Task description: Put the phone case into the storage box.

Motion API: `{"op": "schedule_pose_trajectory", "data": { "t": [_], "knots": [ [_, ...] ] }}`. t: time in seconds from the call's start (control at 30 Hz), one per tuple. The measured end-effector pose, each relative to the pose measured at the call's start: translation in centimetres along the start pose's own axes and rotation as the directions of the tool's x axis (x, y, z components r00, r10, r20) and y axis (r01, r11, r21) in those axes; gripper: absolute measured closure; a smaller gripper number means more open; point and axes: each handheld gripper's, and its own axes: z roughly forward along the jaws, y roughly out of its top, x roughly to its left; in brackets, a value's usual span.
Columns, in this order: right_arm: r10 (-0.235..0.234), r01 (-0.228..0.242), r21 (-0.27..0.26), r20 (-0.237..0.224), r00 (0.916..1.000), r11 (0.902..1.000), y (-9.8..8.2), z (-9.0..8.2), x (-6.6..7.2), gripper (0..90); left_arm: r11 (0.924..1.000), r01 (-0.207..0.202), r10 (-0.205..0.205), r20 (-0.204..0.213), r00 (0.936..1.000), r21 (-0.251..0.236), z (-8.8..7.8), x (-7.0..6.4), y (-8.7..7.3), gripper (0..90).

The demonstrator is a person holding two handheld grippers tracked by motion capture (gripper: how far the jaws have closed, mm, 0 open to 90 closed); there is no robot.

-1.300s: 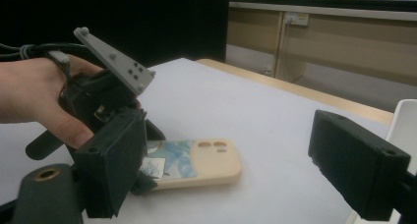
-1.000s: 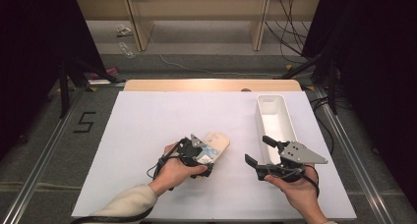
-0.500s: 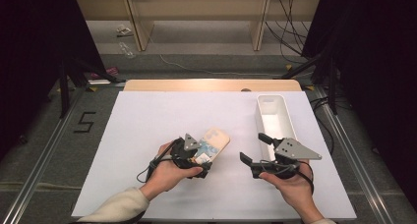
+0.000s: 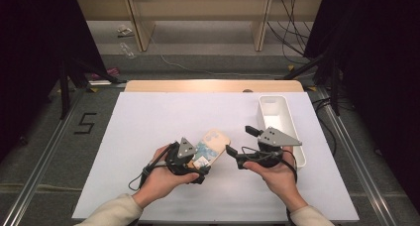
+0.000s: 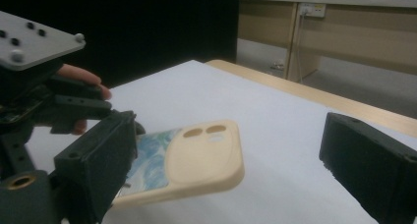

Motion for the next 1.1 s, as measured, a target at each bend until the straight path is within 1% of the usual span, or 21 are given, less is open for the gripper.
{"op": "schedule_pose_trajectory", "data": {
  "t": [0.3,0.47,0.53,0.6,0.8,0.97,1.1],
  "knots": [
    [0.034,-0.034,0.037,0.013,0.9993,0.9987,0.7,2.7,-0.6,7.6,0.9999,-0.012,0.013,0.004,0.9999,-0.012,-0.4,-0.3,-0.1,12.0],
    [0.057,-0.058,0.064,0.02,0.9982,0.9962,0.7,3.9,-1.0,7.6,0.9997,-0.019,0.019,0.008,0.9998,-0.017,-0.5,-0.6,-0.2,12.1],
    [0.073,-0.075,0.07,0.021,0.9971,0.9947,0.8,4.4,-1.1,7.6,0.9997,-0.019,0.019,0.008,0.9998,-0.019,-0.6,-0.6,-0.2,12.1],
    [0.087,-0.088,0.074,0.017,0.996,0.9933,0.8,4.8,-1.2,7.6,0.9996,-0.02,0.02,0.007,0.9998,-0.02,-0.6,-0.7,-0.2,12.1],
    [0.098,-0.098,0.101,0.002,0.9952,0.99,0.9,6.1,-1.1,7.5,0.9993,-0.026,0.027,0.004,0.9996,-0.025,-0.7,-0.7,-0.2,12.1],
    [0.12,-0.119,0.132,-0.003,0.9928,0.9842,0.7,6.7,-1.4,7.6,0.999,-0.034,0.034,0.002,0.9994,-0.028,-0.7,-0.8,-0.2,12.2],
    [0.155,-0.151,0.155,-0.01,0.9879,0.9763,0.3,7.0,-1.8,8.0,0.999,-0.036,0.036,0.004,0.9993,-0.028,-0.7,-0.9,-0.2,12.2]
  ]
}}
